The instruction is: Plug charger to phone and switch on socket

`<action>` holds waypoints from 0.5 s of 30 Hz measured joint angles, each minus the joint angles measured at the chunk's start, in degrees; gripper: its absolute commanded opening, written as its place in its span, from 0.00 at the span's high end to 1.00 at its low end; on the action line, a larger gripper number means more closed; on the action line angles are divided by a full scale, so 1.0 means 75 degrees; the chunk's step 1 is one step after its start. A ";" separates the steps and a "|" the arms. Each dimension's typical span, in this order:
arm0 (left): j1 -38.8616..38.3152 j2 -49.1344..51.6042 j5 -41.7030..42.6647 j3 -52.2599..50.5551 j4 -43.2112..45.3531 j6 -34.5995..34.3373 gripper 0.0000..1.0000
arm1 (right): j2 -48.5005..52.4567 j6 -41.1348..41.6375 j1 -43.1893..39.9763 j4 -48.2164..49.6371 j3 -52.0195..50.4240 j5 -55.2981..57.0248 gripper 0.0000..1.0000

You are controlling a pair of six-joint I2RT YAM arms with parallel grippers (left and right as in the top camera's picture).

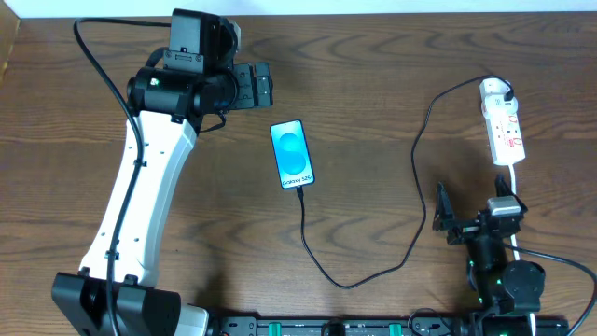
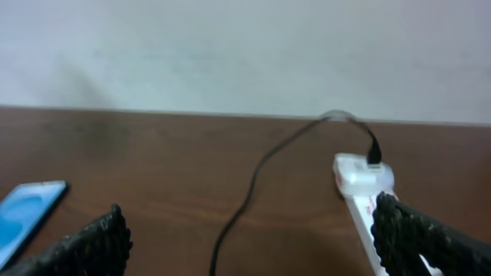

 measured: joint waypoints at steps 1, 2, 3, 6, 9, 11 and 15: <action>0.0000 0.0000 0.0000 0.0000 0.0003 0.0000 0.02 | -0.0111 0.0000 0.0000 -0.0166 -0.0026 0.0017 0.01; 0.0000 0.0000 0.0000 0.0000 0.0000 0.0000 0.02 | -0.0192 0.0000 0.0000 -0.0323 -0.0032 0.0026 0.01; 0.0000 0.0000 -0.0003 0.0000 0.0000 0.0000 0.02 | -0.0233 0.0000 0.0000 -0.0440 -0.0032 0.0041 0.01; 0.0000 0.0000 -0.0003 0.0000 0.0003 0.0000 0.02 | -0.0254 0.0000 0.0000 -0.0536 -0.0035 0.0079 0.01; 0.0000 0.0000 0.0000 0.0000 0.0000 0.0000 0.02 | -0.0256 0.0000 0.0000 -0.0536 -0.0035 0.0102 0.01; 0.0000 0.0000 0.0000 0.0000 0.0003 0.0000 0.02 | -0.0256 0.0000 0.0000 -0.0536 -0.0035 0.0108 0.01; 0.0000 0.0000 0.0000 0.0000 0.0000 0.0000 0.02 | -0.0256 0.0000 0.0000 -0.0536 -0.0035 0.0111 0.01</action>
